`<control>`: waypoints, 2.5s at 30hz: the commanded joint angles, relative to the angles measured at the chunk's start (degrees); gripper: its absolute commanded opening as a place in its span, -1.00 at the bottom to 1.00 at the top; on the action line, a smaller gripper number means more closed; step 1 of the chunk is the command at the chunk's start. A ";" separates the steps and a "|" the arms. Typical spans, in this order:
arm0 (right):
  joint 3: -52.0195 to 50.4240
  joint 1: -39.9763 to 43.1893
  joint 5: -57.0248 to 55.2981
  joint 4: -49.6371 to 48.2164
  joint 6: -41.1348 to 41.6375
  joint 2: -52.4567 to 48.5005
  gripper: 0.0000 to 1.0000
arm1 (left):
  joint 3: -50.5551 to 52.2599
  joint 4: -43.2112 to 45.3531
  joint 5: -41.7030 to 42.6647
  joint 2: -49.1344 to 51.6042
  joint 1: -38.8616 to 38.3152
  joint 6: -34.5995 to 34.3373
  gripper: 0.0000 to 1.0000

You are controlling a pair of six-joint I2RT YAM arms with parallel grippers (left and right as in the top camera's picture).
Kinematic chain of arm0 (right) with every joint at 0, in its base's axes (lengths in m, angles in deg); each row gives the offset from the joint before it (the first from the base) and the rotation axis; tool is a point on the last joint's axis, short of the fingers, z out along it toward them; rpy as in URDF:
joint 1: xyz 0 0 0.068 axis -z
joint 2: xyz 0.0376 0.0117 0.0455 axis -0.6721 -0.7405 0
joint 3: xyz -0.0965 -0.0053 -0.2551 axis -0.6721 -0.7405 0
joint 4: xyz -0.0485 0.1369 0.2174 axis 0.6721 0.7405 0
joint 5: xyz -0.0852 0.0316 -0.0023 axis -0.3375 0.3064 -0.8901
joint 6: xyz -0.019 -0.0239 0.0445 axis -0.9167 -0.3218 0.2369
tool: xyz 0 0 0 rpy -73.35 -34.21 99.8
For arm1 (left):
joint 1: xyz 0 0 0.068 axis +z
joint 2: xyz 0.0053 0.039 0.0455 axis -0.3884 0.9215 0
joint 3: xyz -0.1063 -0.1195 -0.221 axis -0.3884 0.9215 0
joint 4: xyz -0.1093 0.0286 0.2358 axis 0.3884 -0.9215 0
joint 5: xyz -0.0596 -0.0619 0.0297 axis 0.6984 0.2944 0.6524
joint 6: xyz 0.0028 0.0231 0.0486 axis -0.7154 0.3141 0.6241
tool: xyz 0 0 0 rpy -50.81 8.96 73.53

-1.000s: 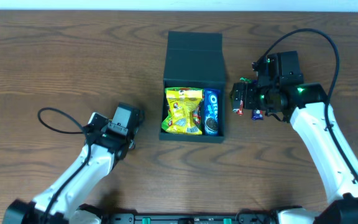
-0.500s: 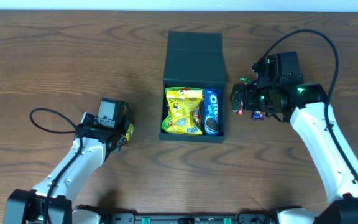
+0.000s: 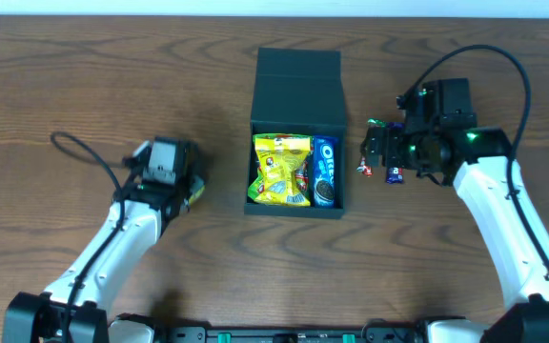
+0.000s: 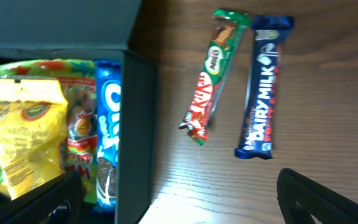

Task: Pack container
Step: 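Place the yellow candy tube into the box and withdraw left gripper, then grasp the Dairy Milk bar with the right gripper and insert it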

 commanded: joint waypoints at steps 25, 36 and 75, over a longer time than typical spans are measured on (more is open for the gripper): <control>0.17 8.63 0.31 2.62 -0.81 0.20 0.99 | -21.18 5.68 16.02 13.84 -29.64 26.08 -0.89; 0.15 8.63 0.31 3.63 -0.83 0.20 0.98 | -28.02 -6.49 5.14 19.87 -29.62 25.18 -0.89; -0.04 7.06 -5.38 -11.74 -1.90 -25.88 0.05 | -31.69 -20.59 6.95 4.92 -8.98 30.45 0.91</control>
